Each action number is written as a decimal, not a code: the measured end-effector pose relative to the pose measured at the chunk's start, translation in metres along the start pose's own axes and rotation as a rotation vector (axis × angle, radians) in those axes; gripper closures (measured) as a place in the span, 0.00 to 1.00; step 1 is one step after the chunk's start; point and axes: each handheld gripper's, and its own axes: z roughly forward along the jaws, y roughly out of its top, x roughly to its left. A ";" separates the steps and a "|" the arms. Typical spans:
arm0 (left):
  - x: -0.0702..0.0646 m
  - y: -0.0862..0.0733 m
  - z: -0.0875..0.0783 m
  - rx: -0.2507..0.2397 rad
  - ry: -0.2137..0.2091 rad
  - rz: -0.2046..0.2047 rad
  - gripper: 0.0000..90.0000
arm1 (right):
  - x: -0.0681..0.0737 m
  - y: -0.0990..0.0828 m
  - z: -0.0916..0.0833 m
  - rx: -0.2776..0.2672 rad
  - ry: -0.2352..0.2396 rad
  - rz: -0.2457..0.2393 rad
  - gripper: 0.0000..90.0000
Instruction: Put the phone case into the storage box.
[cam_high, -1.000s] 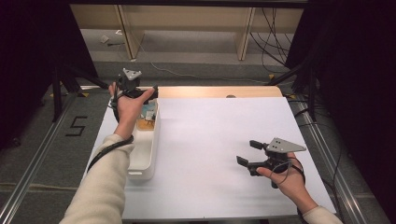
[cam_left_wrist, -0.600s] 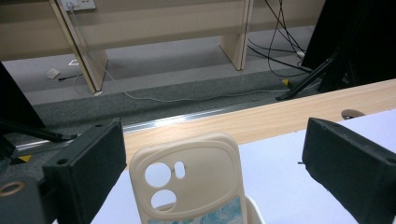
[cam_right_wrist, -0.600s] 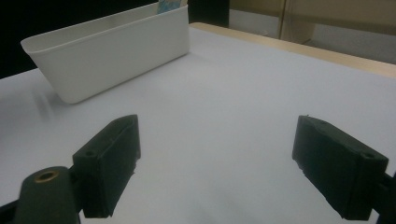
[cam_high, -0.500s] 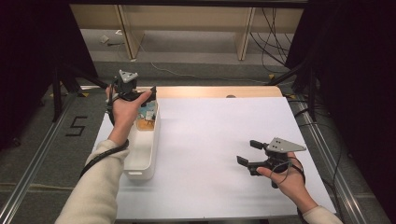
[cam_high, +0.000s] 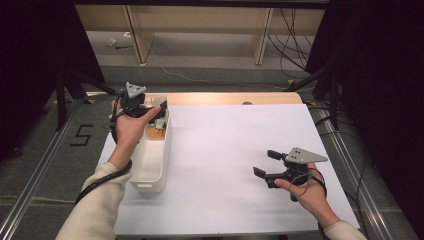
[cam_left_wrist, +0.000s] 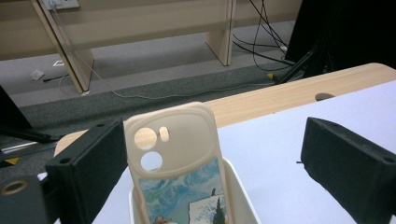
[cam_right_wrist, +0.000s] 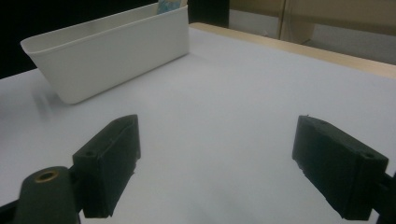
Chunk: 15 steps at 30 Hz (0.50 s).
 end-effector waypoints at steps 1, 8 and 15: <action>0.000 -0.001 -0.001 0.000 -0.001 -0.001 0.08 | 0.000 0.000 0.000 -0.002 0.000 0.002 0.18; -0.001 -0.005 -0.009 -0.011 -0.008 0.005 0.08 | -0.001 0.000 0.000 0.000 0.000 -0.001 0.18; -0.005 -0.011 -0.017 -0.016 -0.023 0.015 0.08 | 0.000 0.000 -0.001 0.001 -0.002 -0.001 0.18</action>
